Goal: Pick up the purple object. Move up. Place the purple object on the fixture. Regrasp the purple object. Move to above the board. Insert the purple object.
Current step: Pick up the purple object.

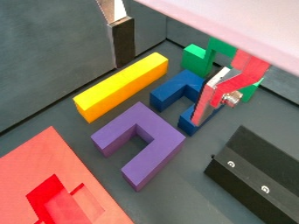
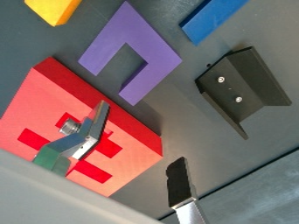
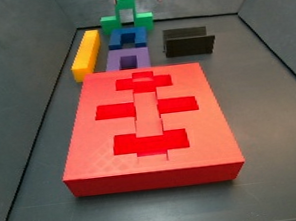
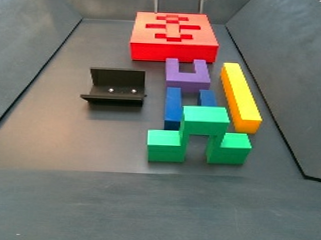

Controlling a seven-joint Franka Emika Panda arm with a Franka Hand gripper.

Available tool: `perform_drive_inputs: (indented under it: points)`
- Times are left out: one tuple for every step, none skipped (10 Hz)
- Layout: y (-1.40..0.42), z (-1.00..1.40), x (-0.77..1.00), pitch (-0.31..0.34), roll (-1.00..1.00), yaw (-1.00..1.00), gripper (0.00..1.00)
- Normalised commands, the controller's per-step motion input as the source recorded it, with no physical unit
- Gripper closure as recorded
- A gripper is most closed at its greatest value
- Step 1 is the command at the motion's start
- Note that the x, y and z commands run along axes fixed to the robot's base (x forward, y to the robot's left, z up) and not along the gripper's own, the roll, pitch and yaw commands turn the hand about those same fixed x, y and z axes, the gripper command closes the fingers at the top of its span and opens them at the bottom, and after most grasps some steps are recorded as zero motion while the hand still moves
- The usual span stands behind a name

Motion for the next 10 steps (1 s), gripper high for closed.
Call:
perform_drive_inputs:
  points:
    - [-0.22, -0.43, 0.04, -0.194, 0.0, -0.11, 0.0]
    - [-0.23, -0.52, 0.07, -0.196, 0.0, -0.09, 0.0]
    - [-0.17, -0.51, 0.07, -0.169, 0.0, -0.03, 0.0]
    - [-0.08, -0.4, 0.09, -0.117, -0.01, 0.0, 0.0]
    - [-0.04, -0.34, 0.09, -0.09, -0.01, 0.0, 0.0]
    - [-0.08, -0.41, 0.1, -0.091, 0.0, 0.01, 0.0]
    - [-0.11, -0.47, 0.09, -0.083, 0.0, 0.05, 0.0]
    - [-0.14, -0.52, 0.12, -0.04, 0.03, 0.09, 0.0]
    - [-0.17, -0.55, 0.15, -0.021, 0.07, 0.09, 0.0]
    - [-0.14, -0.51, 0.19, 0.0, 0.07, 0.08, 0.0]
